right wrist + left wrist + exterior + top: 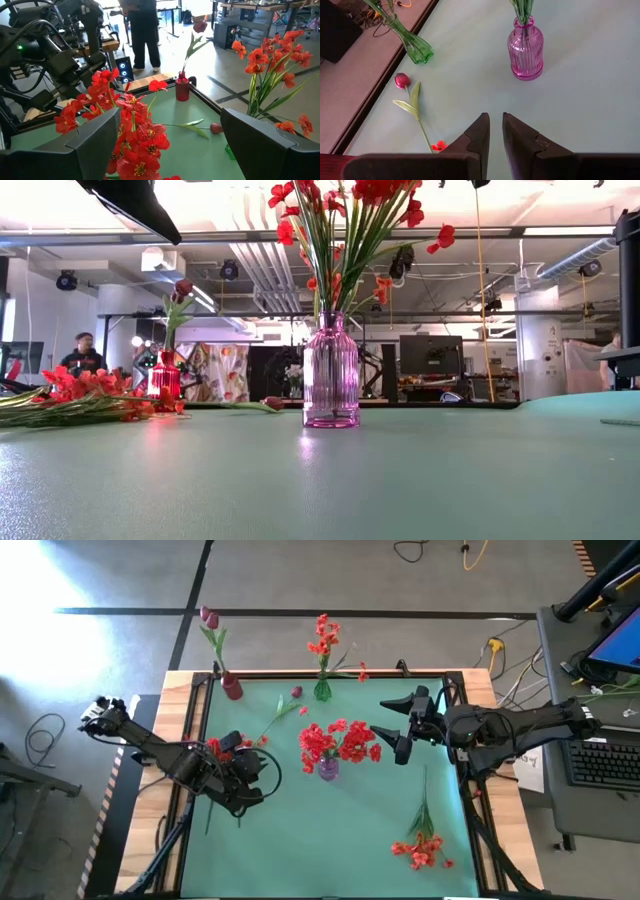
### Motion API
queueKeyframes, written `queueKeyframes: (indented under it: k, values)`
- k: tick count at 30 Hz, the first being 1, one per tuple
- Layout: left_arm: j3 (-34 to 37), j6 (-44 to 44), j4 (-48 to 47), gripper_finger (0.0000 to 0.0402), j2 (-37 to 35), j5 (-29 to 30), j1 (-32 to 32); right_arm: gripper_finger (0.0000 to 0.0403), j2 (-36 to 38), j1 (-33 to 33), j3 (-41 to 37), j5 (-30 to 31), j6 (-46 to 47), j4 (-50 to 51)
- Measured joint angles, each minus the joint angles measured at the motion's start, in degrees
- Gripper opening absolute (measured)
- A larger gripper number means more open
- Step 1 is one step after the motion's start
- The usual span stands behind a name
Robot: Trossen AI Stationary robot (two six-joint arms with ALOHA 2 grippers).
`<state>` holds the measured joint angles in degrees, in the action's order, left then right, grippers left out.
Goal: Sort flowers into vase by color
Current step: Put the orange flowers into the green vase
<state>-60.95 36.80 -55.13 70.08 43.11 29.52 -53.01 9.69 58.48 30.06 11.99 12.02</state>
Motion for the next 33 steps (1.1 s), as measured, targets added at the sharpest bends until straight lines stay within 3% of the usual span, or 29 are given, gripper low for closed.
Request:
queueKeyframes:
  k: [33]
  values:
    - [0.0,0.0,0.28,0.0039,0.0,0.02,0.0,0.0336,-0.02,0.02,-0.02,2.1,-1.57,-1.02]
